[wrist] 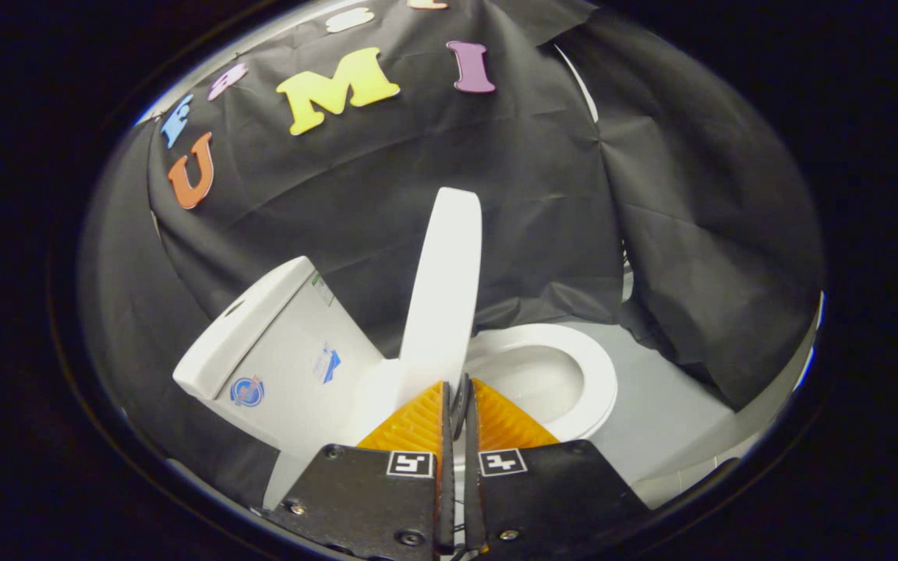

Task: Open the toilet lid.

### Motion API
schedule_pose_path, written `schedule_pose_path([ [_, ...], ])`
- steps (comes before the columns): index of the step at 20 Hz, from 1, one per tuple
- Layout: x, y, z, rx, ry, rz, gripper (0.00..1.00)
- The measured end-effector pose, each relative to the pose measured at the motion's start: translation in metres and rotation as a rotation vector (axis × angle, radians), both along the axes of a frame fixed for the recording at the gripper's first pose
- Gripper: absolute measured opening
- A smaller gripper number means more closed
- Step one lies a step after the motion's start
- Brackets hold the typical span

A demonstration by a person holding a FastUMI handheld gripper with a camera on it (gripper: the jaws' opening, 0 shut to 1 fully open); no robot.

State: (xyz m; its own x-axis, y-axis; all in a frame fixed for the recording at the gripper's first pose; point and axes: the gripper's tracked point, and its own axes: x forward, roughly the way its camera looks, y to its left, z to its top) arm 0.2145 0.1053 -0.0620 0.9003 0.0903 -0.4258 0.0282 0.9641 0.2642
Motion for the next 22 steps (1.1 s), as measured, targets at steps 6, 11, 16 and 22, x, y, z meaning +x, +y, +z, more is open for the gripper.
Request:
schedule_pose_path([
  [6,0.0,0.016,0.007,-0.037,-0.007,0.007,0.08],
  [11,0.0,0.031,0.014,-0.092,-0.018,0.019,0.08],
  [16,0.0,0.045,0.019,-0.116,-0.019,0.037,0.09],
  [22,0.0,0.062,0.023,-0.16,-0.021,0.047,0.1],
])
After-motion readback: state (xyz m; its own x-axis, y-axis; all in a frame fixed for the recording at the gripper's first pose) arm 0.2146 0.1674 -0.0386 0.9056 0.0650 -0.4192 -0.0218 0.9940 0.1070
